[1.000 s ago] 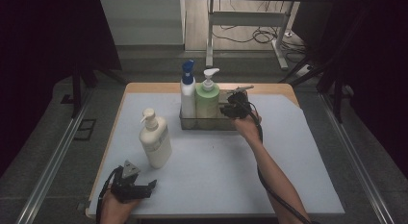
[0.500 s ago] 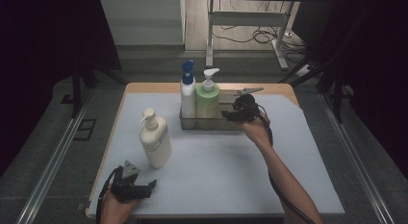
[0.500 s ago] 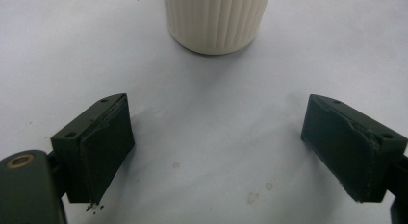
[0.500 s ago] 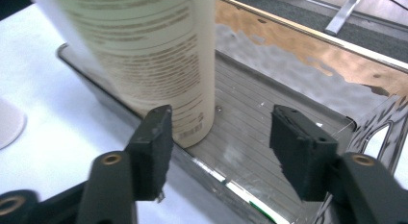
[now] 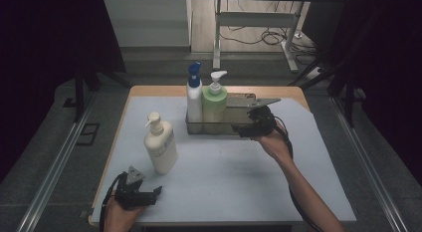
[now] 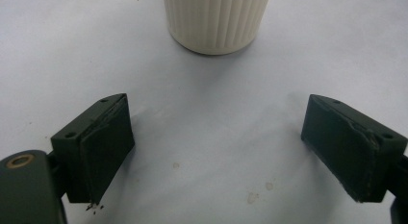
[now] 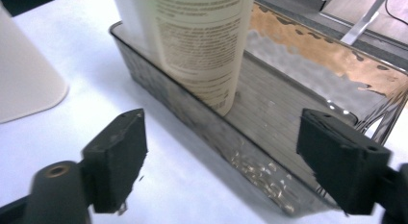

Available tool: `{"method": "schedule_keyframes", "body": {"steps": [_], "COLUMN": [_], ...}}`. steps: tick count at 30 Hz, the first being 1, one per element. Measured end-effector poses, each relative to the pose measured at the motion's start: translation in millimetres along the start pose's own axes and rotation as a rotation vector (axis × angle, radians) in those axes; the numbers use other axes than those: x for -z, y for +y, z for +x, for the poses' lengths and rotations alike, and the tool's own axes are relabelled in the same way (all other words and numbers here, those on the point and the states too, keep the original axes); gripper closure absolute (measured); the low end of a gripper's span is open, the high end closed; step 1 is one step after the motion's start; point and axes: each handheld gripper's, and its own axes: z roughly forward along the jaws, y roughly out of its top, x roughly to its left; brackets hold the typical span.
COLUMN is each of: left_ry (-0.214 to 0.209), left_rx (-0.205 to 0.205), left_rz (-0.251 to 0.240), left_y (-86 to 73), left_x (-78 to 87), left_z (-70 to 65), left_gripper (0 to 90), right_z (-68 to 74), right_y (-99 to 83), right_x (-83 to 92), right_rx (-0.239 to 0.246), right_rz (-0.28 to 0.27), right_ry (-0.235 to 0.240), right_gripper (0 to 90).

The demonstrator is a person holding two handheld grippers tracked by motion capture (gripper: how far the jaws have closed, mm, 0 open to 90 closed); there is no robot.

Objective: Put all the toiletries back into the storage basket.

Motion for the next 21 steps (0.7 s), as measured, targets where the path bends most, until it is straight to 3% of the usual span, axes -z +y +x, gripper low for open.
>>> {"method": "schedule_keyframes", "body": {"steps": [8, 16, 21], "left_ry": [0.0, 0.0, 0.001], "left_rx": [0.0, 0.001, 0.0], "left_rz": [0.0, 0.002, 0.003], "left_y": [0.1, 0.2, 0.4], "left_x": [0.0, 0.0, 0.1], "left_z": [0.1, 0.0, -0.2], "left_gripper": [10.4, 10.5, 10.5], "right_z": [10.8, 13.8, 13.6], "right_y": [-12.9, -29.1, -41.5], "right_x": [18.9, 36.4, 46.9], "right_rx": [0.078, 0.064, 0.038], "right_rz": [0.016, 0.005, 0.007], "right_ry": [-0.007, 0.029, 0.035], "right_gripper": [9.4, 0.7, 0.0]}}
